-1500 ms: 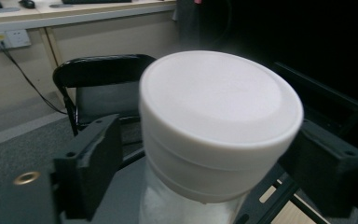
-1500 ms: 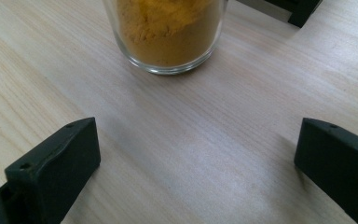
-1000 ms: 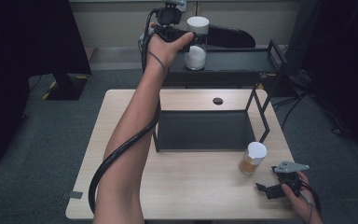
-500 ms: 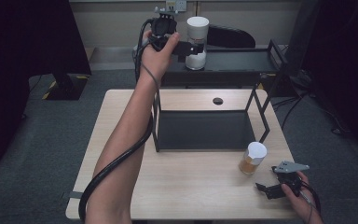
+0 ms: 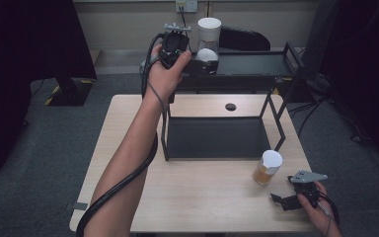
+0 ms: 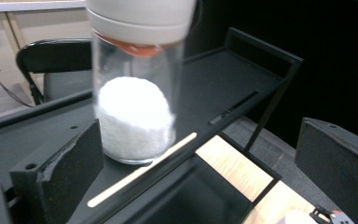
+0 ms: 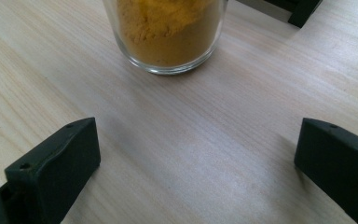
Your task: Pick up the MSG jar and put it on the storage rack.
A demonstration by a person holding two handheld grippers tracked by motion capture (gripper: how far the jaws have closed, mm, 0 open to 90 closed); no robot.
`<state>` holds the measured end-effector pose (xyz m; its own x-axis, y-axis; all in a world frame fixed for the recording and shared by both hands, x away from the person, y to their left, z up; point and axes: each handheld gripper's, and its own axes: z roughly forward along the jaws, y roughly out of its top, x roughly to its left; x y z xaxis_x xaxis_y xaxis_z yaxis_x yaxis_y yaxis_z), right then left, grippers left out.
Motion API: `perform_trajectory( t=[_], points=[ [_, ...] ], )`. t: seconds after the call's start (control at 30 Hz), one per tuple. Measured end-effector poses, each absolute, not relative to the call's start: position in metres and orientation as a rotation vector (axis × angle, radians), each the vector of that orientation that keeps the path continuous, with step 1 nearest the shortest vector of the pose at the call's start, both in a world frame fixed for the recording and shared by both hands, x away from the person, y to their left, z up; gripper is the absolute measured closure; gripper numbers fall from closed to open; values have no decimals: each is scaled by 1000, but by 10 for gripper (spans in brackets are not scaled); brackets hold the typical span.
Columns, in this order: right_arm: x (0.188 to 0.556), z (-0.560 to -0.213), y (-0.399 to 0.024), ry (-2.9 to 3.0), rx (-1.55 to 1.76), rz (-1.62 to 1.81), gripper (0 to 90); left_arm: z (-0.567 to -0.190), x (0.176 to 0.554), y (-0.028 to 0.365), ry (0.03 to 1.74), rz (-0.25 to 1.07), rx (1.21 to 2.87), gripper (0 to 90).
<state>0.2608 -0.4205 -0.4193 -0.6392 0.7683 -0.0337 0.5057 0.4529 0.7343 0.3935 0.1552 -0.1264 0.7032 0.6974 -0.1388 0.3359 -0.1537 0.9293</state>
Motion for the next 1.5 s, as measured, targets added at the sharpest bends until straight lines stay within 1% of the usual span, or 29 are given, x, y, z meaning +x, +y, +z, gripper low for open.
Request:
perform_trajectory(
  t=[0.4,0.83,1.13,1.5],
  points=[
    [261,-419,-420,2346,1079,1005,0,-147,383,156,753,356,1785,6],
    [261,-420,-420,2345,1079,1006,0,-179,379,155,736,329,1824,7],
    [261,-420,-421,2344,1078,1007,0,-202,376,154,713,281,1826,7],
    [261,-419,-420,2346,1080,1005,0,-231,370,154,710,270,1850,8]
  ],
)
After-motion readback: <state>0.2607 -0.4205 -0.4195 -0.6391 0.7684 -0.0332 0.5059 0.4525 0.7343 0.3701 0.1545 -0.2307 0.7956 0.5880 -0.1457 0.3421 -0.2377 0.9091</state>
